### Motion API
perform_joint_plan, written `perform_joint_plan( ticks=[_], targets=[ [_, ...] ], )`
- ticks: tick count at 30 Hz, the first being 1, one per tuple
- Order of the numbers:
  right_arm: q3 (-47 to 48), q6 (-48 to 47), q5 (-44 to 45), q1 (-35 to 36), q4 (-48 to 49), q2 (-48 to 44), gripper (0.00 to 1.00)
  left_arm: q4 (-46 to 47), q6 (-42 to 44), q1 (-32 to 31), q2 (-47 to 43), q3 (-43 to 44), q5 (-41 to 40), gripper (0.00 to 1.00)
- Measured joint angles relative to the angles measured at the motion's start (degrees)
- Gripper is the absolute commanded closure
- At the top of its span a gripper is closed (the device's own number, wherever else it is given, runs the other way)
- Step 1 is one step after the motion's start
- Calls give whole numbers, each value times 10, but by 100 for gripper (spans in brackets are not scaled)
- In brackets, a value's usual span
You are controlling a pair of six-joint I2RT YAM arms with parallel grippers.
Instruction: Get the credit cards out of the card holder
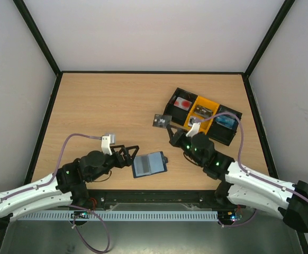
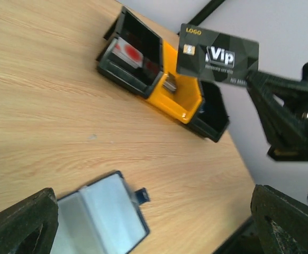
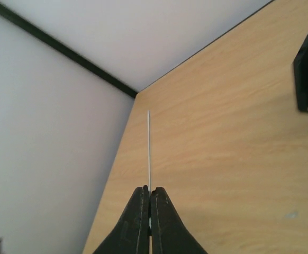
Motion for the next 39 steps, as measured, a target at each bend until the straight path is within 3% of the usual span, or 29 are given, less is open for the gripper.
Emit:
perform_joint_plan(
  ticks=[11,18,25,29,39],
  targets=[
    [94,-59,-70,-236,-63,100,98,-109,139,0,27,101,-52,0],
    [109,-87,-63,-354,-109,120,98,-126,195,1,19,103,-44,0],
    [123,-112,-99,-453,-120,169,98,-122,193,16,-5,80,-27,0],
    [123,-123,-109,-482,-124,200,98,-90,176,57,-12,48,26,0],
    [132,-141,-176,-512,-83,298,98,-38,141,261,34,19,258,0]
  ],
)
